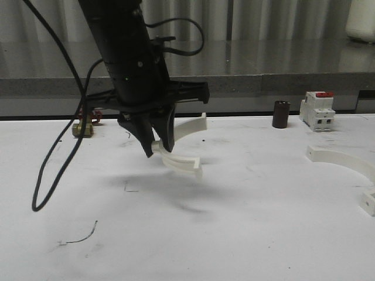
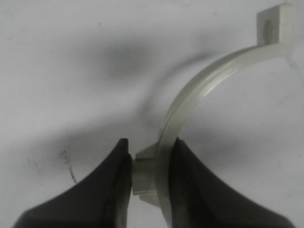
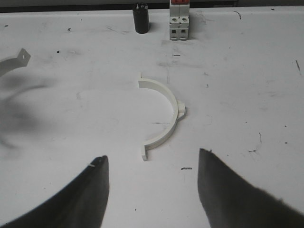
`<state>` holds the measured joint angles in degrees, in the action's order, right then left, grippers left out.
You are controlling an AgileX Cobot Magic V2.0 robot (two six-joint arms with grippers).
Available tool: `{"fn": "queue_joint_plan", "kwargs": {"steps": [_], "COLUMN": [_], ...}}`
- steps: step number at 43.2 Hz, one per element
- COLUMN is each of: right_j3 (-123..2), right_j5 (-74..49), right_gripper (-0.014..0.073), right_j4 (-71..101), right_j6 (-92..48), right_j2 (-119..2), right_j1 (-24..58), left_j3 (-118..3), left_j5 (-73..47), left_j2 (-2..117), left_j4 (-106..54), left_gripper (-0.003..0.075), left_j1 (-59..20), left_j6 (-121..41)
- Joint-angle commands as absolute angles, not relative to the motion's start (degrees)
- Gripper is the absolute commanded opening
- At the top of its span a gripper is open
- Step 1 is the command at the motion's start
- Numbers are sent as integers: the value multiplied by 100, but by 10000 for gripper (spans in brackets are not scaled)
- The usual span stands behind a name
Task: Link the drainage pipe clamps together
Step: 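Carry the clamp half to the table center and lower it, then open the left gripper, release the clamp half, and withdraw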
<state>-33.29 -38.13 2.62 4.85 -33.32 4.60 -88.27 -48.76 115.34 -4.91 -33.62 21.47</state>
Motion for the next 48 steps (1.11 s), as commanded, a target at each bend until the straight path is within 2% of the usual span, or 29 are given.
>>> {"fn": "queue_joint_plan", "kwargs": {"steps": [1,15,33,38,44,48], "right_j3": [-3489,-3489,-3489,-3489,-3489,-3489], "right_j5": [-3437,-3437,-3437,-3437,-3437,-3437], "right_gripper": [448,448,448,448,448,448], "right_j4": [215,215,215,215,215,215], "right_j6": [472,472,472,472,472,472], "right_j2": [-3383,-3383,-3383,-3383,-3383,-3383], "right_j1": [429,429,429,429,429,429], "left_j3": [-9005,-9005,-9005,-9005,-9005,-9005], "left_j5": [-4776,-4506,-4765,-4778,-4778,-4778], "left_j2": [11408,11511,11809,11809,11809,11809], "left_j4": [-487,-422,-458,-458,-539,-712], "left_gripper": [117,117,125,201,342,377], "left_j1": [-3413,-3380,-3380,-3380,-3380,-3380], "left_j6": [2517,2530,2539,2539,2539,2539]}}
